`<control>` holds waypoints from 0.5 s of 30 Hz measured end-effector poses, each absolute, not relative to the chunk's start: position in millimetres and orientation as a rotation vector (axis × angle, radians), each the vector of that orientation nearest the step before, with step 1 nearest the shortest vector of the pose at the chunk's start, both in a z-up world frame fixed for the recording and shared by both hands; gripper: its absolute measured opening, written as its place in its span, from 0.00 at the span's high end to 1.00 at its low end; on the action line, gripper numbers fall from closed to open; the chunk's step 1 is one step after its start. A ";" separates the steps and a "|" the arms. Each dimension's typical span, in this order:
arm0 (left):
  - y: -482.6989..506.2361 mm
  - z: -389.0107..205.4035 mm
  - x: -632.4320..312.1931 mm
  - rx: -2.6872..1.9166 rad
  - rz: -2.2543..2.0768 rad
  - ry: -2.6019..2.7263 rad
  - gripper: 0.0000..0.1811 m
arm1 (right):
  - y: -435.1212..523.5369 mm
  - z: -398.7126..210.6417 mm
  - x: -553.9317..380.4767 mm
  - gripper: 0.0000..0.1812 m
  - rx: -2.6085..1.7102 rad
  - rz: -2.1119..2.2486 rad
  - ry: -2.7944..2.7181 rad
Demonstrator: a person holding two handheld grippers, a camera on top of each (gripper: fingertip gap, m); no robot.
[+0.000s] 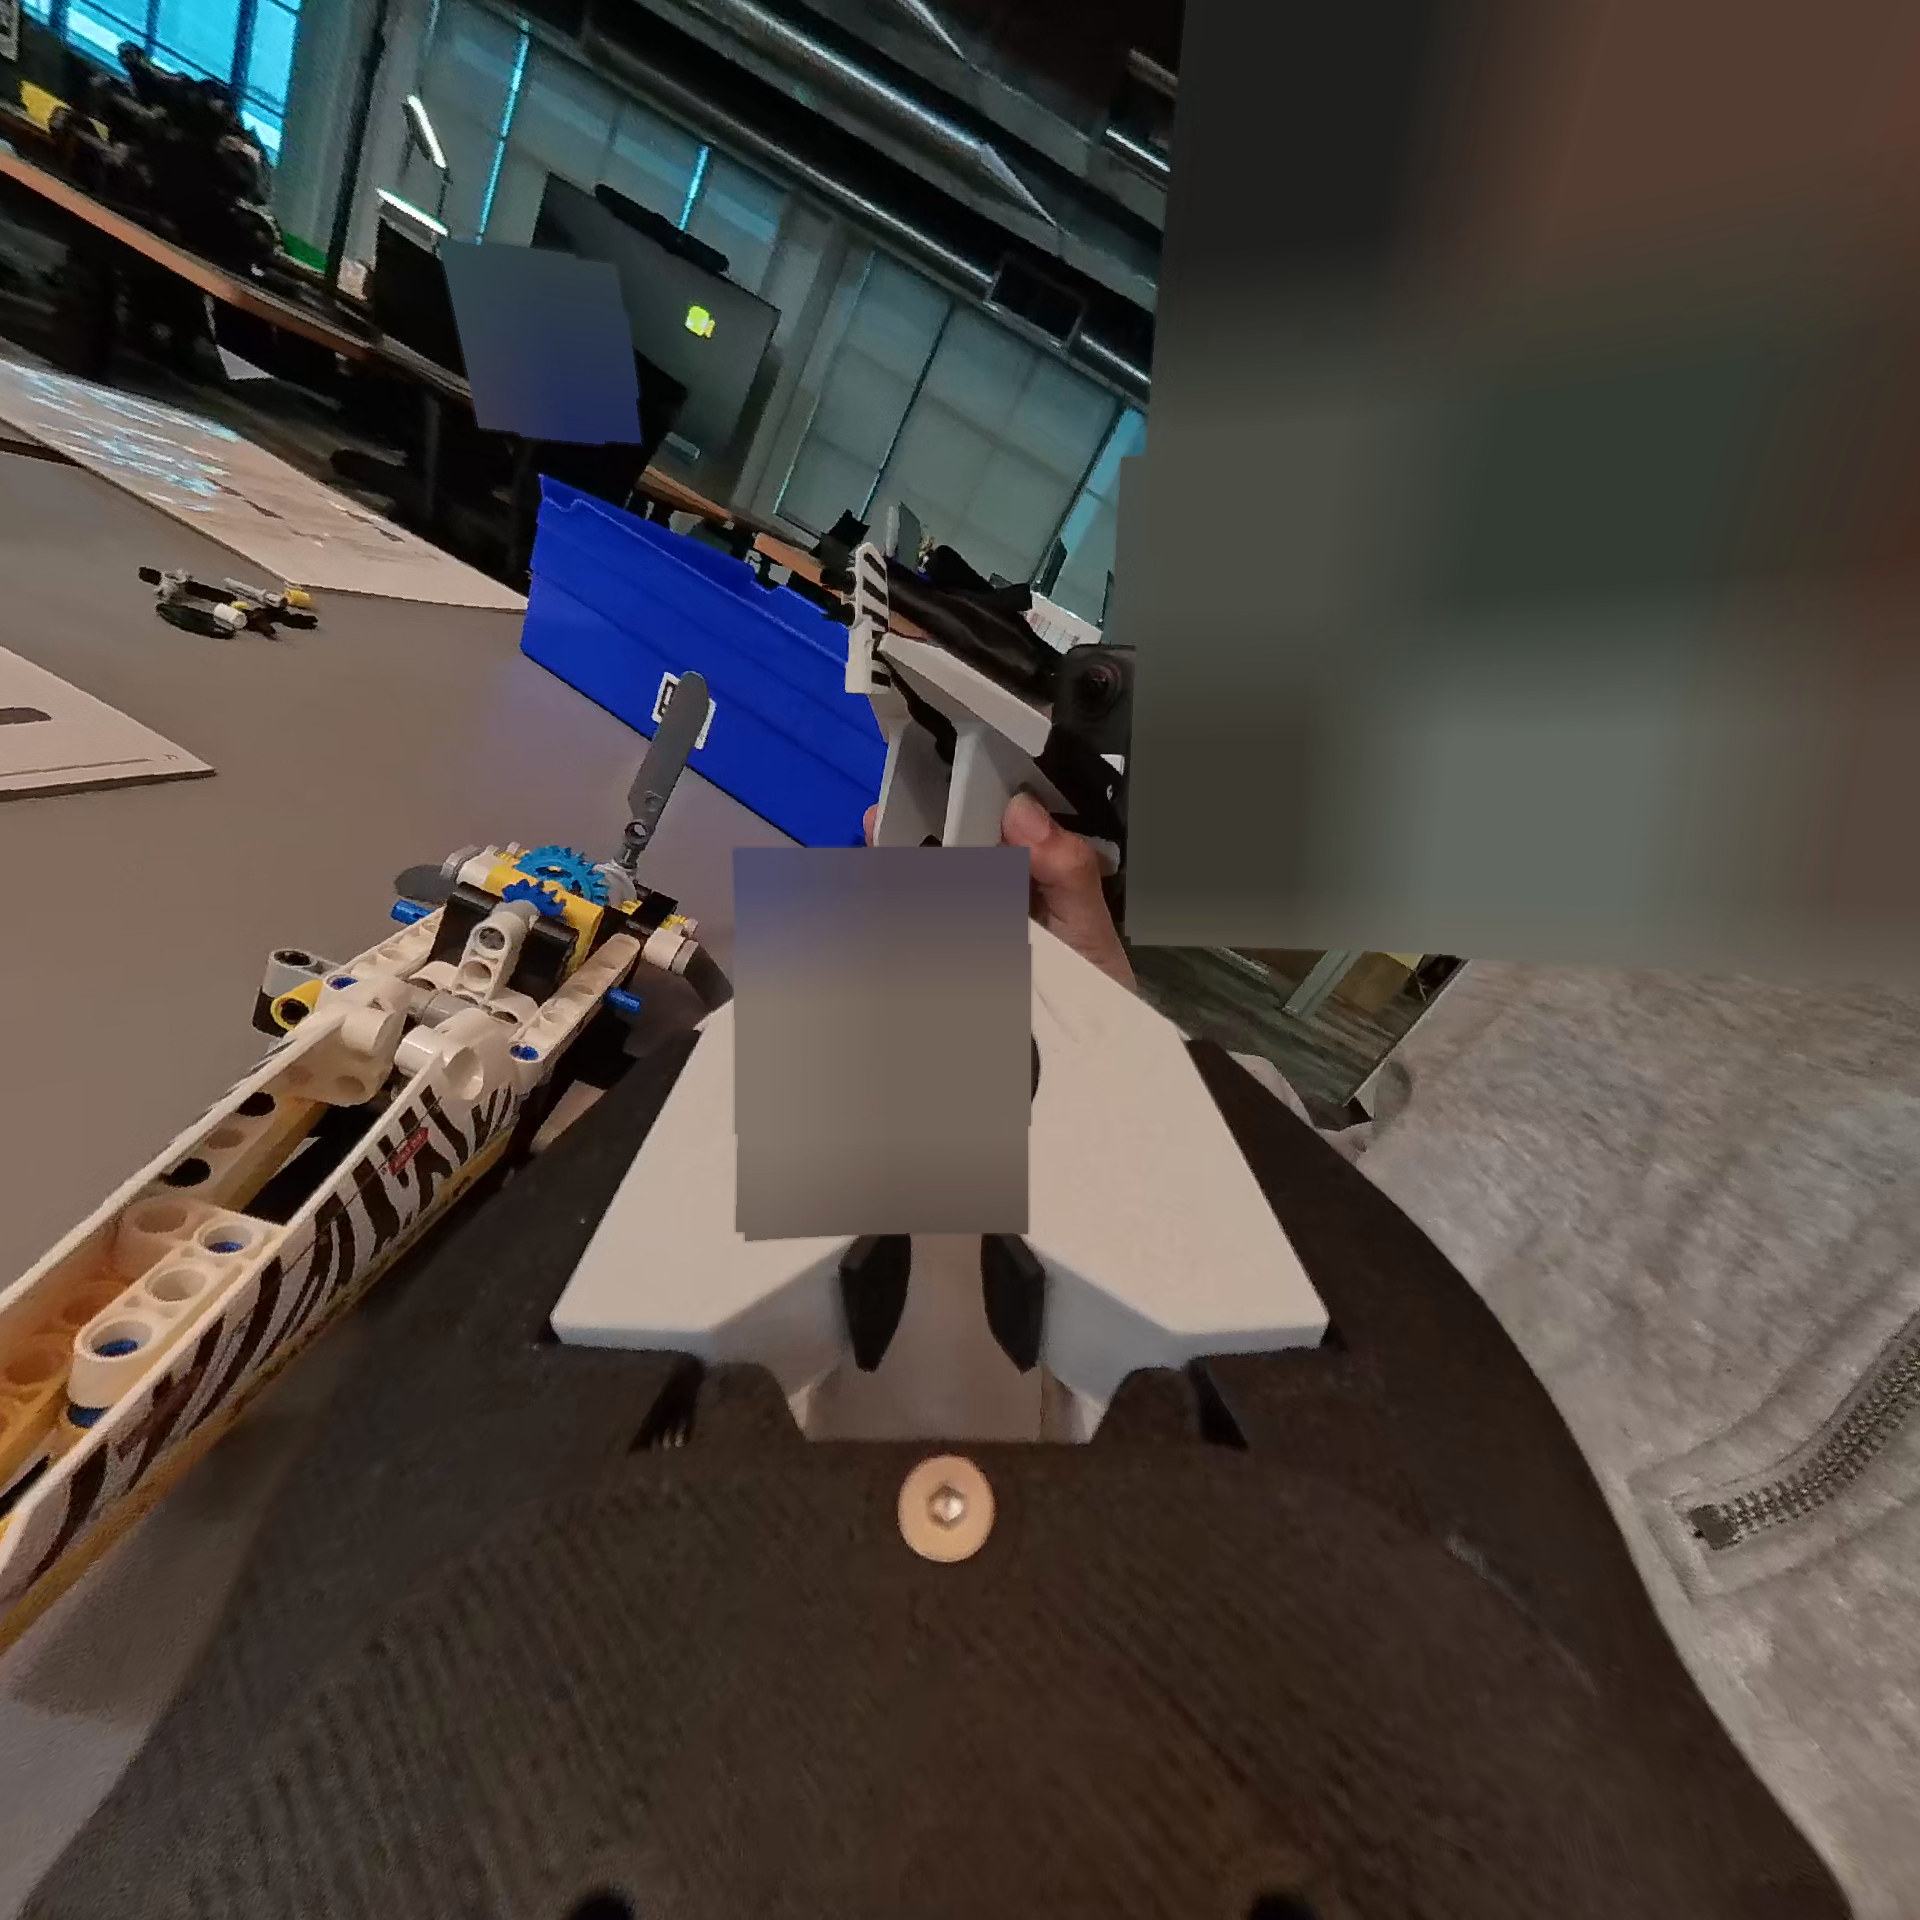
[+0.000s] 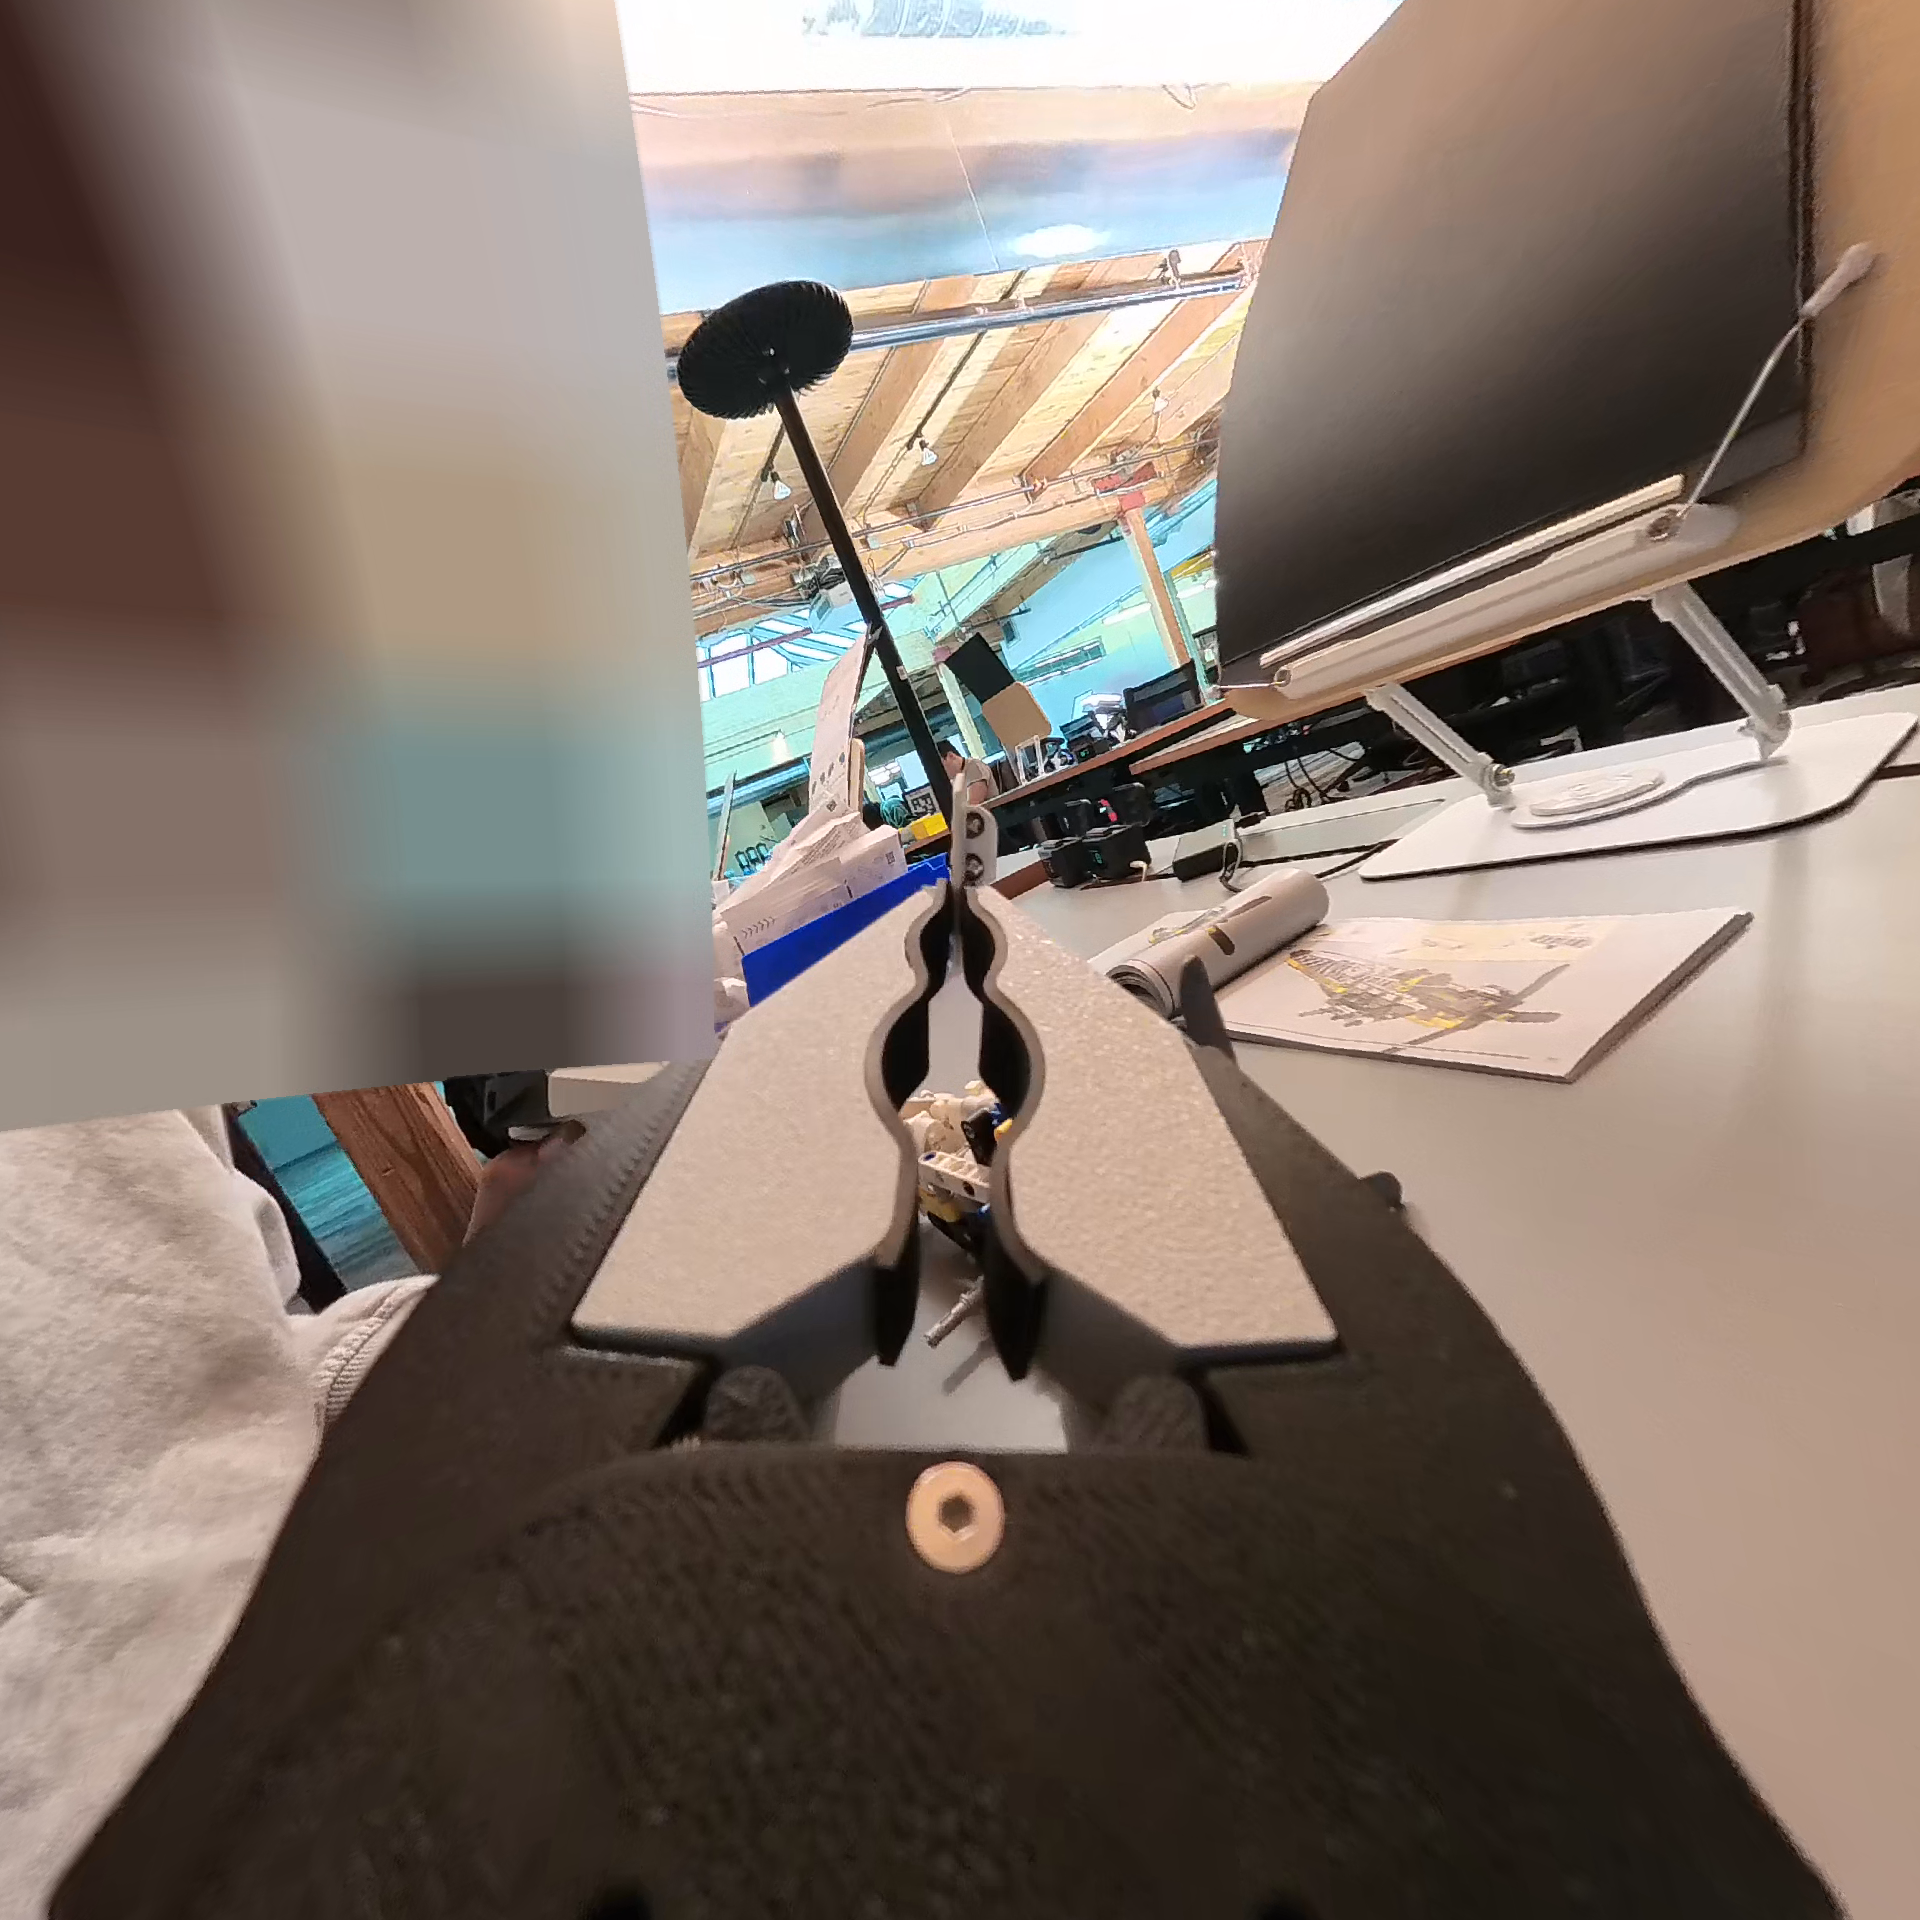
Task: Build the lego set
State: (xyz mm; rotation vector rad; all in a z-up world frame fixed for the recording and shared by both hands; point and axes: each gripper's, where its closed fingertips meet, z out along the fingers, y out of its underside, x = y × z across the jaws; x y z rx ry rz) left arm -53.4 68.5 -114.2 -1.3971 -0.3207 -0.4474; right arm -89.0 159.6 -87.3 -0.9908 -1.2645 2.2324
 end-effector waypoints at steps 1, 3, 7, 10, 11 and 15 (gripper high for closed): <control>68.5 -114.2 -53.3 -1.398 -0.443 -0.320 1.00 | 158.6 -86.9 -88.0 1.00 -0.982 2.223 -1.270; 68.5 -114.3 -53.7 -1.398 -0.442 -0.322 0.99 | 156.4 -86.4 -86.1 1.00 -0.958 2.197 -1.287; 69.1 -115.1 -54.5 -1.398 -0.453 -0.330 0.95 | 142.8 -87.5 -81.8 1.00 -0.973 2.234 -1.352; 70.5 -115.8 -52.9 -1.412 -0.442 -0.321 0.95 | 130.6 -89.4 -85.3 1.00 -1.080 2.271 -1.439; 71.0 -116.1 -52.2 -1.418 -0.435 -0.317 0.95 | 126.3 -94.0 -88.5 1.00 -1.115 2.236 -1.519; 70.8 -116.8 -55.1 -1.428 -0.392 -0.325 0.94 | 107.6 -113.9 -96.1 1.00 -1.121 2.002 -1.981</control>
